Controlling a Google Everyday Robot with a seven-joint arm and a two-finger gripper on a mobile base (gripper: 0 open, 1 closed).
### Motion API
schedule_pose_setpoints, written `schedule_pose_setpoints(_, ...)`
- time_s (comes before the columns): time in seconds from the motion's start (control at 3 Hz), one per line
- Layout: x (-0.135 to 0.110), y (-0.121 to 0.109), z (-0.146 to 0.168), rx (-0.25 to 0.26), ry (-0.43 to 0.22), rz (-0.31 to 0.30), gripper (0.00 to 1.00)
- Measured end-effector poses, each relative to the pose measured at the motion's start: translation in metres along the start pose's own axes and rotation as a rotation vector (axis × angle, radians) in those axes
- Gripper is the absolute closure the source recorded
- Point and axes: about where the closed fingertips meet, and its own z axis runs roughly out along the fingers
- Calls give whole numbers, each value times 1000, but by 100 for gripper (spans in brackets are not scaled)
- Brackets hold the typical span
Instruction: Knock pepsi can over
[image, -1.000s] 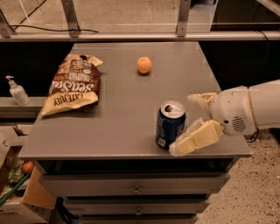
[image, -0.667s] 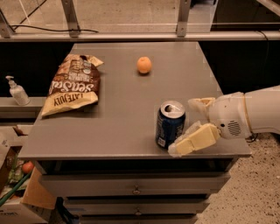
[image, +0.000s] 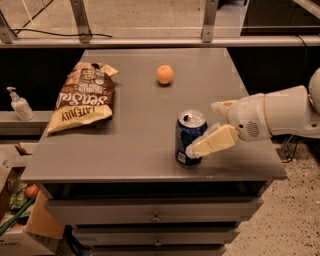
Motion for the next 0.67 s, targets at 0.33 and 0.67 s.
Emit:
schedule_pose_setpoints(0.33,-23,-31,12,22,3,-20,0)
schedule_pose_setpoints(0.67,-52,-70,18,54,-16,-15,0)
